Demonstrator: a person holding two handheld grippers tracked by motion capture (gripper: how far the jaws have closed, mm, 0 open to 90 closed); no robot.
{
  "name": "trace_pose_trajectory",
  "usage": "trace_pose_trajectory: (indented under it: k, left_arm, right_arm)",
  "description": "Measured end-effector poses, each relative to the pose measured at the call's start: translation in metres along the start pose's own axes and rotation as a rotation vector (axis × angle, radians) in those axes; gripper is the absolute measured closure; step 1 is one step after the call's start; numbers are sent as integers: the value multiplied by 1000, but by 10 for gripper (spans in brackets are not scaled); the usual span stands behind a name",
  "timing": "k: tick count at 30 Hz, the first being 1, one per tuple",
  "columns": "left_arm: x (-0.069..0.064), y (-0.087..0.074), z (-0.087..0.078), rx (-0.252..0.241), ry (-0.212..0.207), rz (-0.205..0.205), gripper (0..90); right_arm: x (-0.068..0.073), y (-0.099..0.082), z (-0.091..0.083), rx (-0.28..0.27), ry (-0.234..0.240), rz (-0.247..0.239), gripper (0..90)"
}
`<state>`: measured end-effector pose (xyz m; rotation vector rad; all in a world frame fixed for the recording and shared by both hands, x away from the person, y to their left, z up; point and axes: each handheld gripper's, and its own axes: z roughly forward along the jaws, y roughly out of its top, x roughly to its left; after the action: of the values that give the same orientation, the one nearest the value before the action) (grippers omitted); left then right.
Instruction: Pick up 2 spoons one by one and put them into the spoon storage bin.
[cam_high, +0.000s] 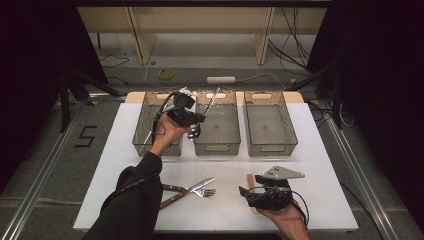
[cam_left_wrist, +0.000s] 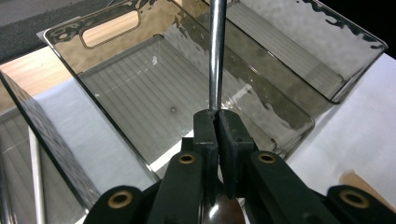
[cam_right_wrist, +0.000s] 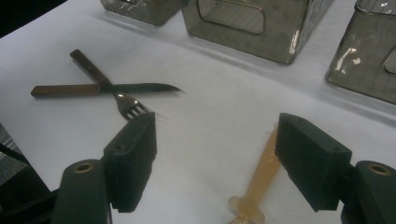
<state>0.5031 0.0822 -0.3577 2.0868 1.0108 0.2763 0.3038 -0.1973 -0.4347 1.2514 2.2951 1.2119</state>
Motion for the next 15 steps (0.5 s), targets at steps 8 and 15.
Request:
trace_pose_trajectory:
  k: [8, 15]
  left_arm:
    - [7, 6, 15, -9, 27, -28, 853]
    - [8, 10, 26, -18, 34, -53, 852]
  right_arm:
    - [0, 0, 0, 2, 3, 0, 304]
    - [0, 0, 1, 4, 6, 1, 304]
